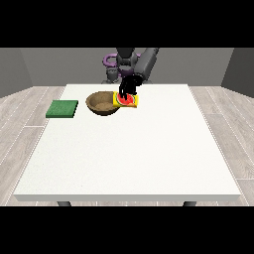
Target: Pick the cup and pour the ball into the bowl, then pick the bowl and place it on the pad
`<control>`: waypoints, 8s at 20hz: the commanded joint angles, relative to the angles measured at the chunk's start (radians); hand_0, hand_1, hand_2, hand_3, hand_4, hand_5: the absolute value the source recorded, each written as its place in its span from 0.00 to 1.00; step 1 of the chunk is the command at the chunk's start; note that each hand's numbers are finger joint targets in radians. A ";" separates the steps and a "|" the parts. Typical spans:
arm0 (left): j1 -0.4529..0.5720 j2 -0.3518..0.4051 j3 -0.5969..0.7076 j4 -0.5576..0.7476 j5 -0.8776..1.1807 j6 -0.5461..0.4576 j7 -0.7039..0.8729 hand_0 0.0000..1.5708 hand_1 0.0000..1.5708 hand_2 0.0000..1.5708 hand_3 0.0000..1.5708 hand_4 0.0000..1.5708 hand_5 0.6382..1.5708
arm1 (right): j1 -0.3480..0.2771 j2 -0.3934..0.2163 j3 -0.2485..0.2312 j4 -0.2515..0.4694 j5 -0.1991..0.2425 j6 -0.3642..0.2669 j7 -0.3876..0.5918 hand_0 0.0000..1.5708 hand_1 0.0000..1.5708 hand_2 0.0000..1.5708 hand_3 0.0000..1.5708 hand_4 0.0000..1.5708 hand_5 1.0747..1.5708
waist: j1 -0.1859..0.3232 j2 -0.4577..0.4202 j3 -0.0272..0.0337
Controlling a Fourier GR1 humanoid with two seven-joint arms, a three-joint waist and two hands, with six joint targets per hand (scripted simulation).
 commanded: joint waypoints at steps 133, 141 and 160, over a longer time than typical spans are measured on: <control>0.085 0.853 0.900 -0.498 1.514 -1.250 -0.315 0.00 0.00 0.00 0.00 0.00 0.96 | -0.286 -0.123 0.032 0.825 0.410 -0.205 -0.140 1.00 1.00 1.00 1.00 0.82 0.89 | 0.193 0.264 -0.0024; 0.063 0.796 0.872 -0.593 1.513 -1.154 -0.287 0.00 0.00 0.00 0.00 0.00 0.96 | -0.340 -0.265 -0.081 0.979 0.346 -0.078 -0.223 1.00 1.00 1.00 1.00 0.83 0.92 | 0.194 0.283 -0.0015; 0.091 0.805 0.881 -0.846 1.607 -1.123 -0.183 0.00 0.00 0.00 0.00 0.00 0.96 | -0.372 -0.459 -0.204 1.303 0.328 0.047 -0.526 1.00 1.00 1.00 0.43 0.79 0.99 | 0.265 0.392 -0.0013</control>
